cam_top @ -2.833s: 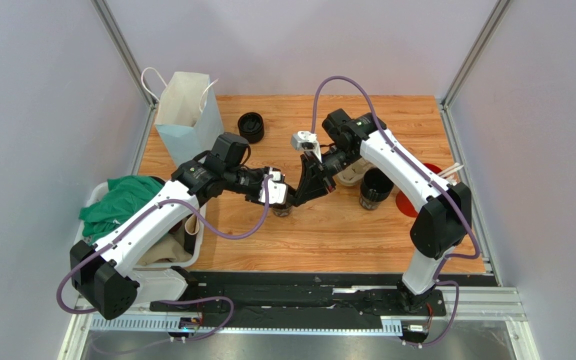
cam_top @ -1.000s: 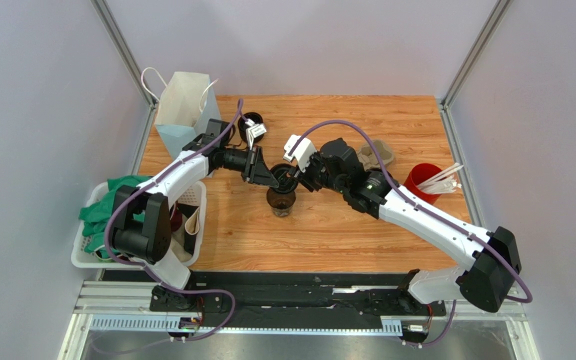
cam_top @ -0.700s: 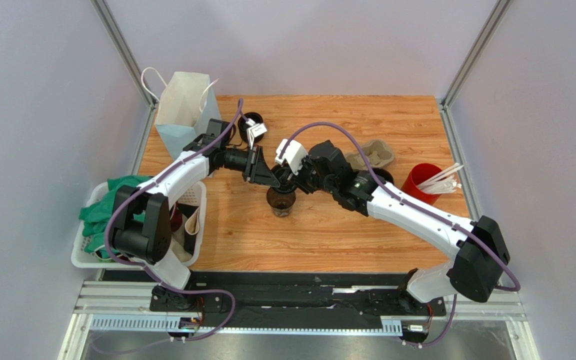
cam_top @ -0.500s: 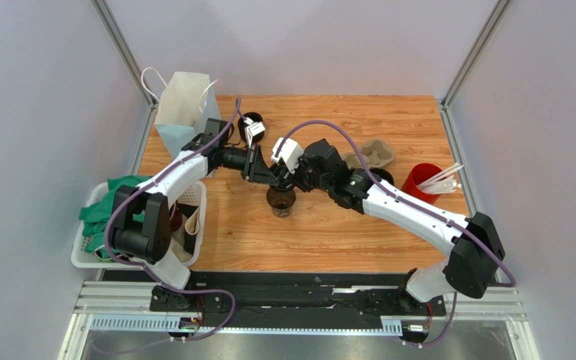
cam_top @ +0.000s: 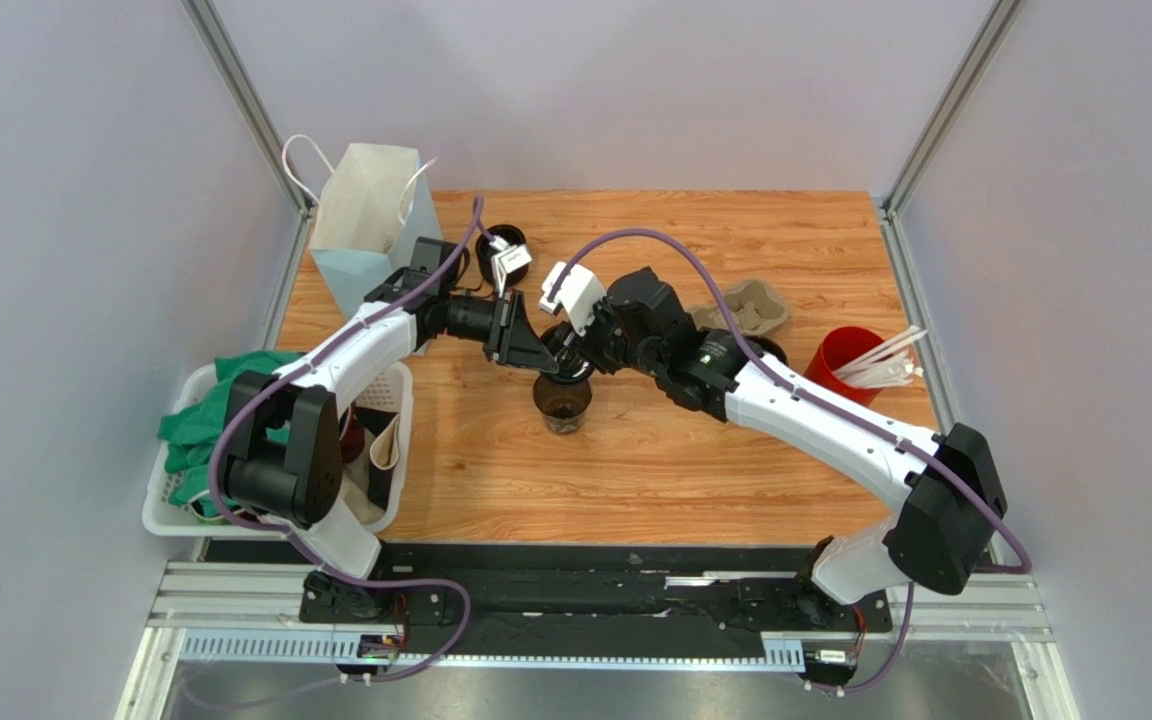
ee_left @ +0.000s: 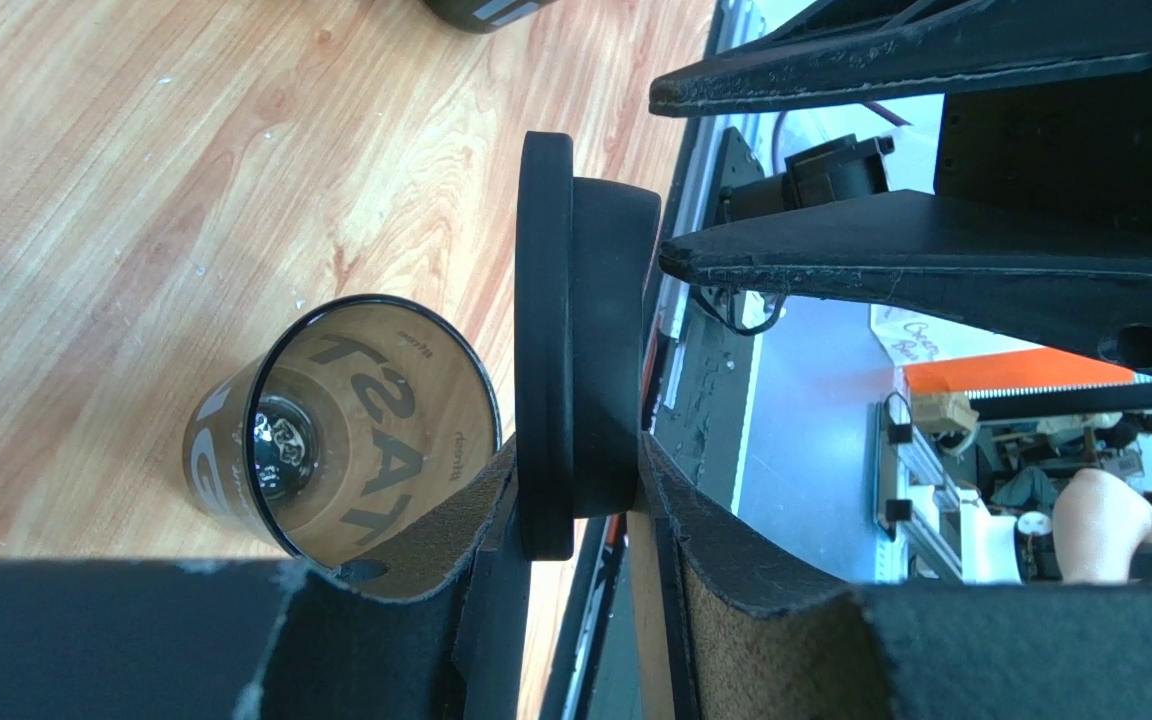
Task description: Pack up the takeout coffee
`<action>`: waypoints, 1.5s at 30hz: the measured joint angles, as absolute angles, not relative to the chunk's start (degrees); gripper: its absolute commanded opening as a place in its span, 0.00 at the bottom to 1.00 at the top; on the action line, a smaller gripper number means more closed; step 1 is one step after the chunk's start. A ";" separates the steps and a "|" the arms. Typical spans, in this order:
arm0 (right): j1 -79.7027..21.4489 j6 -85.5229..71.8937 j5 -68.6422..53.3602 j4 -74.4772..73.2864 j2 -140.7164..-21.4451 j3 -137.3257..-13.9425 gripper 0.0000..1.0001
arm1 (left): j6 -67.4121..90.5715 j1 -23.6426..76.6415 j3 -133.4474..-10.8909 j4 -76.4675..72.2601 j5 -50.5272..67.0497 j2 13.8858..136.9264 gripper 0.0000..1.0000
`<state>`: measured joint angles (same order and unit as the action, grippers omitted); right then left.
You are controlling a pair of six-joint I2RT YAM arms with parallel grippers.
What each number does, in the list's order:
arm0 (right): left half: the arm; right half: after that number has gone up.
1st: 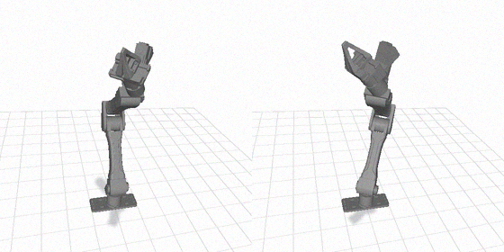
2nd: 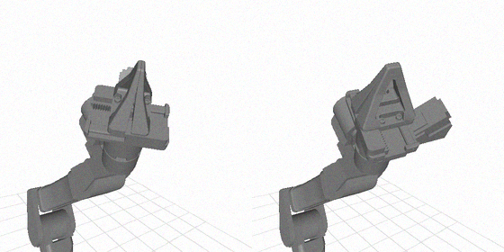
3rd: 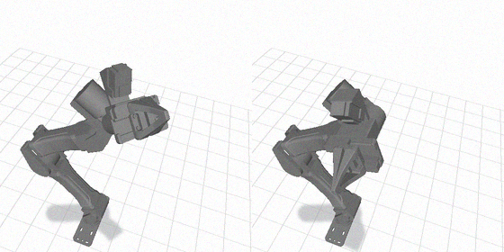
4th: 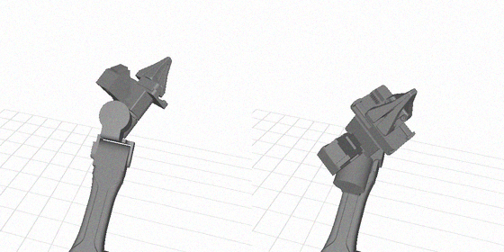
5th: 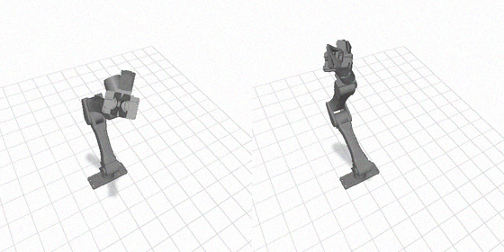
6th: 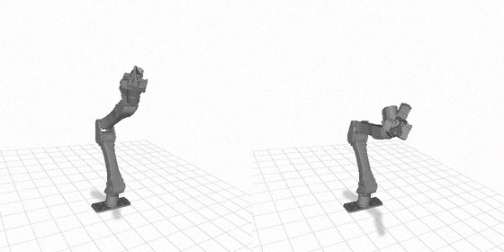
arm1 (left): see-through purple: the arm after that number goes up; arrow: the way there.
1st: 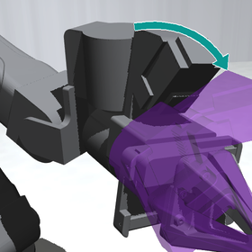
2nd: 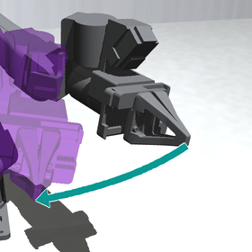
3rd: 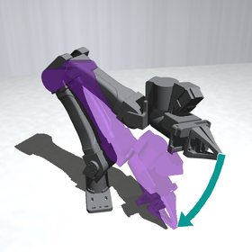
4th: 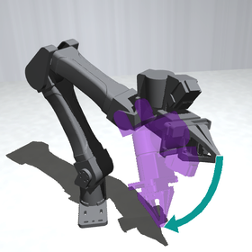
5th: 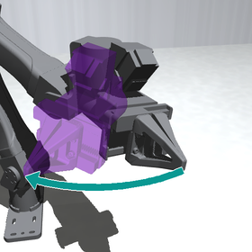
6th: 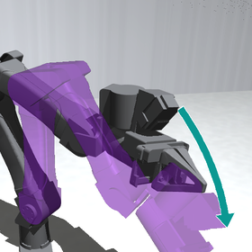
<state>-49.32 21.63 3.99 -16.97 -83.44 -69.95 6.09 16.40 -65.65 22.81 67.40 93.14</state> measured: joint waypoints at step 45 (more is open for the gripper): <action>-49.32 28.82 -6.13 -35.92 -97.84 -85.65 0.04 | 3.68 6.02 -64.38 23.38 65.14 84.01 0.91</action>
